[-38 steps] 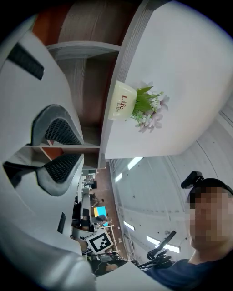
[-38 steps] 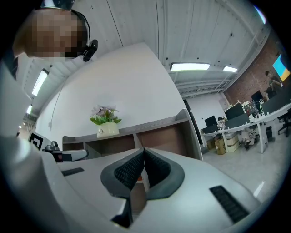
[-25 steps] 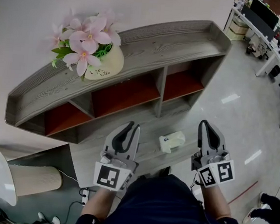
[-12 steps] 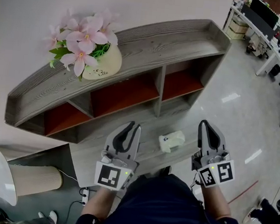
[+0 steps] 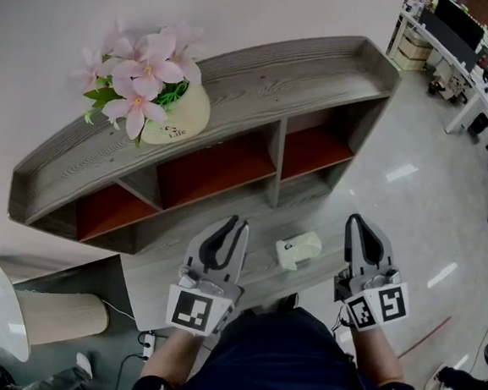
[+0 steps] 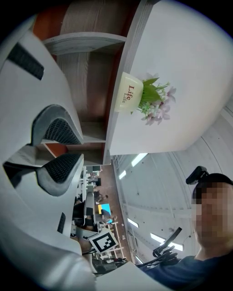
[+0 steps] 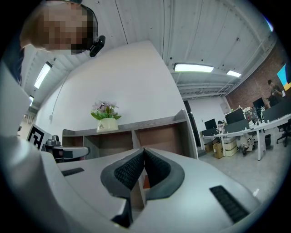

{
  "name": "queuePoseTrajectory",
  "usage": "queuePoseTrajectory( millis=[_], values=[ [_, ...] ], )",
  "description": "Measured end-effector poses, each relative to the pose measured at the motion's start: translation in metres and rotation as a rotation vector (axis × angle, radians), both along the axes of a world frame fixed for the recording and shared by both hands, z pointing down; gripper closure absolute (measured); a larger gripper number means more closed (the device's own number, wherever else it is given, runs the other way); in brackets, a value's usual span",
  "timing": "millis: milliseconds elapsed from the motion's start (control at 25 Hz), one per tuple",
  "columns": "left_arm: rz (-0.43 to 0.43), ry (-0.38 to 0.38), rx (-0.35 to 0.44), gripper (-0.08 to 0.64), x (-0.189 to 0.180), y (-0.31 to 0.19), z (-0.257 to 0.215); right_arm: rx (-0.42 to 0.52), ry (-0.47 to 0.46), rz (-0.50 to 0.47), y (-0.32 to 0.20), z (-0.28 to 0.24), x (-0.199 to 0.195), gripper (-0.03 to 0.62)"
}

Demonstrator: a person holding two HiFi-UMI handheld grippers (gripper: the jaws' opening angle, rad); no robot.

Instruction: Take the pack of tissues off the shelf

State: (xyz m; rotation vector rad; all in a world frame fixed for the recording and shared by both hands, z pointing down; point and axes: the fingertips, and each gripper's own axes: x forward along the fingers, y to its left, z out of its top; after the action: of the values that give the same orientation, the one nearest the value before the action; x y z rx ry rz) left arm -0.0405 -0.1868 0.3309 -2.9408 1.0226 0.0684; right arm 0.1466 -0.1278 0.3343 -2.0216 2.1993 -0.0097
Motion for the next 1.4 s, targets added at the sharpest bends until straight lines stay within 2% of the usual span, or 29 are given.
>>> queuePoseTrajectory(
  millis=[760,1400],
  values=[
    [0.012,-0.034,-0.008,0.491,0.009,0.004,0.004,0.001,-0.011,-0.021,0.002,0.001,0.002,0.58],
    [-0.011,-0.038,-0.019,0.491,0.018,0.002,0.013,-0.005,-0.037,-0.024,0.002,0.008,0.016,0.58]
  ],
)
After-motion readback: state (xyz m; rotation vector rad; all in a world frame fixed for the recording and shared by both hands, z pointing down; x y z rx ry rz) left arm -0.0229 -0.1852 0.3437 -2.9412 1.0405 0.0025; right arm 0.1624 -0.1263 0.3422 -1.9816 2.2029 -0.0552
